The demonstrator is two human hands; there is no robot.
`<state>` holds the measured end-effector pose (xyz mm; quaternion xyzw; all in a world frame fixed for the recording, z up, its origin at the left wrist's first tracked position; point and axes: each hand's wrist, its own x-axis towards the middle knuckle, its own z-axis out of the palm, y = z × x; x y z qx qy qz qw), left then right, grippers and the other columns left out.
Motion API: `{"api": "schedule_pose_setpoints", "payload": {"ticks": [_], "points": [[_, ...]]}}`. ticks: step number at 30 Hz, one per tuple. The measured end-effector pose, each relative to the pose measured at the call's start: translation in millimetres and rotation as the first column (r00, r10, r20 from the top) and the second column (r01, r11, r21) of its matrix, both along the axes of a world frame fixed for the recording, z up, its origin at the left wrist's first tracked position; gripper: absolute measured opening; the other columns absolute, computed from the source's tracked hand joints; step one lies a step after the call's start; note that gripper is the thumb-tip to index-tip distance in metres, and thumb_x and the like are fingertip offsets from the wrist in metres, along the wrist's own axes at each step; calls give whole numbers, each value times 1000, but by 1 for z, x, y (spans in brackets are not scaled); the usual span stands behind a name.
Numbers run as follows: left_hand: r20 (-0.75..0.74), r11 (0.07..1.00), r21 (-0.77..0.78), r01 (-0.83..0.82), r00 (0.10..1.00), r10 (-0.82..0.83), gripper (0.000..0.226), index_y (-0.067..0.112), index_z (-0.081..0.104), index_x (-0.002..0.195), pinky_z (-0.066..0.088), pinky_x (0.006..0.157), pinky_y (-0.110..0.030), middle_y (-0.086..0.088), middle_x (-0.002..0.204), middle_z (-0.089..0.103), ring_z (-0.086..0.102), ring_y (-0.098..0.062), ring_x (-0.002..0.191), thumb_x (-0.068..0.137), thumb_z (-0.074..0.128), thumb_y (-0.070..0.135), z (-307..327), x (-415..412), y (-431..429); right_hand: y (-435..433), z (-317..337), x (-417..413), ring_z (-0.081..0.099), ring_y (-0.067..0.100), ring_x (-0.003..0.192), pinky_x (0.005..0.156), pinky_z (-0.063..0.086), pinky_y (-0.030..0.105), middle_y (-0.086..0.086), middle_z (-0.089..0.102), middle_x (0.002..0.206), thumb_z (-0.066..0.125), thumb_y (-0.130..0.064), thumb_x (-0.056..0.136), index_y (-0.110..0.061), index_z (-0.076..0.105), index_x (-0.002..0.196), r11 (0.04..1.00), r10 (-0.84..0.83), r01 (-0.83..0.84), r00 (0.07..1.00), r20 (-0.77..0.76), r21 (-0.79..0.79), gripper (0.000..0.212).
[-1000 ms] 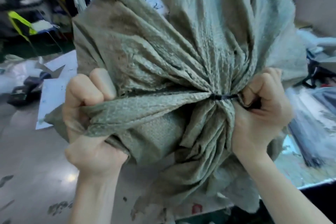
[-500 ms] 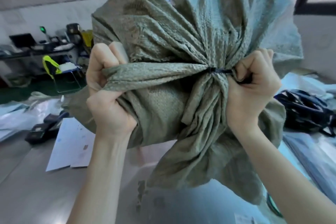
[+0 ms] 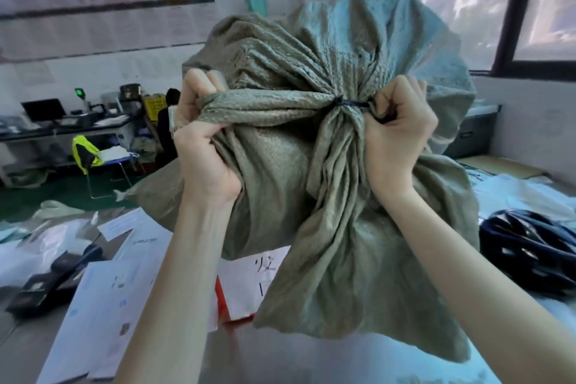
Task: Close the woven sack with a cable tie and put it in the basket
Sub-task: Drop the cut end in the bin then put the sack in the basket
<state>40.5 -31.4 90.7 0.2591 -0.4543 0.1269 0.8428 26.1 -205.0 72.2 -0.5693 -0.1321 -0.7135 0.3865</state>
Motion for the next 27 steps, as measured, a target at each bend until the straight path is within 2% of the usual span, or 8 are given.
{"api": "schedule_pose_setpoints", "payload": {"ticks": [1,4,7,9,12,17,24,27], "points": [[35,1000,-15,24,999,-24,31,13,39,60,26,56,-25,0,60,28,21,-14,56,69,41,-16,3,11,0,-1,2,8,29,26,61,62,25,24,7,32,59,44,16,56,-15,34,62,1000,-12,12,1000,-25,10,33],[-6,999,33,-13,1000,13,32,14,39,60,22,56,-26,1,60,27,19,-14,58,69,32,-16,19,41,-3,-1,15,34,29,26,61,62,24,25,5,31,59,42,14,57,-15,33,62,1000,-14,14,999,-43,6,32],[-10,998,63,-32,999,32,33,15,42,58,22,56,-26,3,59,32,14,-16,60,67,34,-15,24,66,-6,-4,15,64,28,23,64,59,22,26,-9,26,60,43,16,57,-15,30,63,1000,-1,1,997,-73,4,34],[-44,997,73,-39,998,42,35,16,44,58,26,56,-24,4,59,34,20,-13,59,67,34,-16,27,86,-7,-6,15,83,28,21,65,59,20,26,-15,24,61,45,16,58,-15,29,63,1000,13,-12,994,-113,8,36],[-91,988,130,-82,991,94,35,17,41,56,28,57,-22,5,59,34,27,-11,59,67,35,-15,24,115,-12,-11,10,112,28,19,66,59,20,28,-15,24,60,48,18,58,-16,29,63,1000,23,-21,980,-196,12,40],[-277,964,234,-130,941,195,28,15,34,58,30,58,-25,2,59,33,32,-13,57,64,36,-12,16,150,-19,-22,2,149,28,18,65,55,19,29,-14,24,57,51,17,58,-25,23,61,997,60,-71,951,-303,-26,50],[-353,969,205,-136,914,203,29,13,28,61,35,53,-24,-4,65,26,34,-15,55,68,26,-15,18,180,-23,-25,9,180,30,19,65,57,17,33,-13,25,56,51,15,58,-15,30,62,998,25,-41,939,-342,-41,37],[-358,975,190,-118,916,180,29,14,28,58,29,54,-26,-3,63,24,29,-15,55,65,27,-14,15,196,-25,-26,7,189,30,19,66,57,17,31,-14,26,57,49,15,58,-16,30,62,999,36,-48,935,-353,-25,36]]}}
